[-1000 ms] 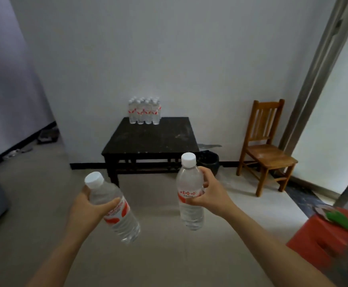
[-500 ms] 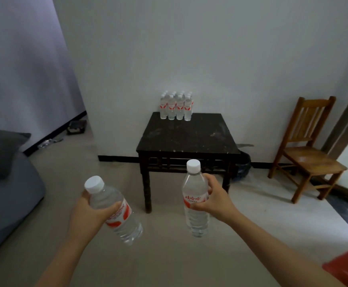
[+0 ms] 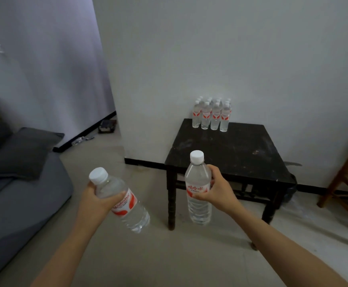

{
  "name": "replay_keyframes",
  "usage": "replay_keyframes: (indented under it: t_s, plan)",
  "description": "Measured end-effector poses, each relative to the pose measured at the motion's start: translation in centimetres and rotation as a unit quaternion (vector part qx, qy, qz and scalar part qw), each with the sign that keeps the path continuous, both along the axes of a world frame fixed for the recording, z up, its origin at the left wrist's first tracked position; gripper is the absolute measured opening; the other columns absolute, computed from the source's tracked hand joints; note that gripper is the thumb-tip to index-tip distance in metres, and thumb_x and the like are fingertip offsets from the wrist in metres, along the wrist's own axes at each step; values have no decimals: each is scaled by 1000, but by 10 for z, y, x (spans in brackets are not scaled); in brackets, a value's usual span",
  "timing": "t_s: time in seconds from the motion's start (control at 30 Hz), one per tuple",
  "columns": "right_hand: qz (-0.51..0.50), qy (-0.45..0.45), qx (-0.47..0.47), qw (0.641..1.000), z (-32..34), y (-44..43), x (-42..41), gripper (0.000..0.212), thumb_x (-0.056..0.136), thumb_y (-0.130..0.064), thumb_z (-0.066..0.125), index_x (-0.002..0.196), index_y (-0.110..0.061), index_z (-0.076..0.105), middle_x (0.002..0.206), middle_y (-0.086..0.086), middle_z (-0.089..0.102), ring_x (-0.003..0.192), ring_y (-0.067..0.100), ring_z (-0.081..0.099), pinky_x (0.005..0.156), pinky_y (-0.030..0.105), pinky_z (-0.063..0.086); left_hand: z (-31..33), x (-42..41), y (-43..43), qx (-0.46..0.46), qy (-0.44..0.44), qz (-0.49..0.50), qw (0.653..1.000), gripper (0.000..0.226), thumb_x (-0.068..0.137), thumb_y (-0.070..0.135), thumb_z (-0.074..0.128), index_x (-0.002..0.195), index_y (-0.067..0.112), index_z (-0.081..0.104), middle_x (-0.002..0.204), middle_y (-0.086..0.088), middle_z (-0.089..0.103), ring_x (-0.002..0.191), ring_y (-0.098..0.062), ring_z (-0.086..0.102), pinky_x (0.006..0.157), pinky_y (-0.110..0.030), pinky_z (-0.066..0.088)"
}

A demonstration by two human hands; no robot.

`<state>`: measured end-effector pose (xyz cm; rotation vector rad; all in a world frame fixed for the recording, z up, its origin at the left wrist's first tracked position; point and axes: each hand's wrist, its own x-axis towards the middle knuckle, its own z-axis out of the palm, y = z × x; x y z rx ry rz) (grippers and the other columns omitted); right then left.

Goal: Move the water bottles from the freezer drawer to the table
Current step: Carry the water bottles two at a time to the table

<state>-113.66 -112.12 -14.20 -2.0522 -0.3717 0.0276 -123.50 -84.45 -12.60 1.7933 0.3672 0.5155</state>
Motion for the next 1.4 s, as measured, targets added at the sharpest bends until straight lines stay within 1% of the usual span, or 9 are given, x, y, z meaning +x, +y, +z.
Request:
replay_keyframes:
  t_s: [0.13, 0.37, 0.47, 0.63, 0.8, 0.9, 1.13, 1.27, 1.4]
  plan:
    - [13, 5, 13, 1000, -1, 31, 38, 80, 60, -23, 83, 120, -35, 33, 104, -18, 51, 105, 15, 56, 89, 42, 52, 9, 31, 23, 6, -13, 18, 1000, 40, 71, 2, 74, 102, 13, 52, 85, 6, 59, 77, -7, 57, 68, -24, 44]
    - [7, 16, -18, 1000, -12, 89, 95, 80, 60, -24, 83, 122, -35, 33, 104, -16, 52, 106, 14, 55, 90, 38, 52, -6, 94, 89, -26, -13, -4, 1000, 34, 71, 5, 74, 100, 13, 58, 90, 4, 64, 81, -11, 61, 66, -26, 48]
    - [-20, 11, -24, 999, -12, 121, 126, 82, 61, -25, 83, 126, -33, 33, 112, -12, 52, 108, 15, 55, 91, 39, 51, -10, 138, 126, -29, -14, -38, 999, 39, 68, 7, 77, 102, 11, 58, 89, 5, 63, 80, -11, 61, 71, -31, 50]
    - [-79, 9, -14, 997, -4, 165, 161, 84, 62, -22, 83, 129, -28, 33, 112, -11, 51, 109, 14, 54, 93, 38, 51, 0, 202, 183, -19, -28, -96, 995, 45, 60, 12, 83, 84, 33, 52, 87, 11, 60, 79, -6, 58, 72, -30, 48]
    - [-137, 19, 1, 990, -2, 201, 188, 82, 63, -18, 82, 127, -28, 32, 103, -17, 50, 100, 8, 52, 85, 26, 49, 9, 263, 226, -6, -32, -146, 989, 42, 53, 23, 80, 84, 31, 53, 84, 10, 61, 76, -5, 58, 66, -26, 47]
    - [-162, 36, -21, 986, -11, 207, 200, 80, 62, -21, 83, 123, -32, 32, 102, -17, 50, 100, 8, 53, 85, 27, 49, -2, 294, 232, -17, -29, -169, 985, 42, 63, 8, 82, 83, 30, 52, 83, 10, 60, 75, -5, 57, 71, -28, 47]
    - [-209, 69, -37, 975, -33, 198, 243, 81, 60, -23, 84, 120, -35, 31, 107, -16, 51, 108, 10, 52, 92, 31, 49, -30, 374, 219, -35, 3, -247, 968, 36, 64, -4, 79, 82, 20, 59, 77, 4, 67, 69, -10, 63, 54, -16, 46]
    - [-240, 77, -32, 967, -43, 192, 299, 85, 59, -23, 84, 126, -30, 33, 108, -15, 51, 109, 11, 52, 93, 33, 48, -39, 436, 218, -23, 24, -279, 960, 45, 49, 10, 84, 88, 10, 61, 73, 2, 70, 65, -4, 67, 52, -10, 49]
    - [-228, 86, -43, 969, -49, 195, 361, 84, 60, -24, 84, 124, -35, 31, 109, -16, 51, 108, 10, 52, 94, 34, 48, -39, 498, 220, 7, 45, -272, 961, 58, 33, 39, 78, 86, 21, 61, 85, 0, 69, 77, -14, 66, 65, -23, 50]
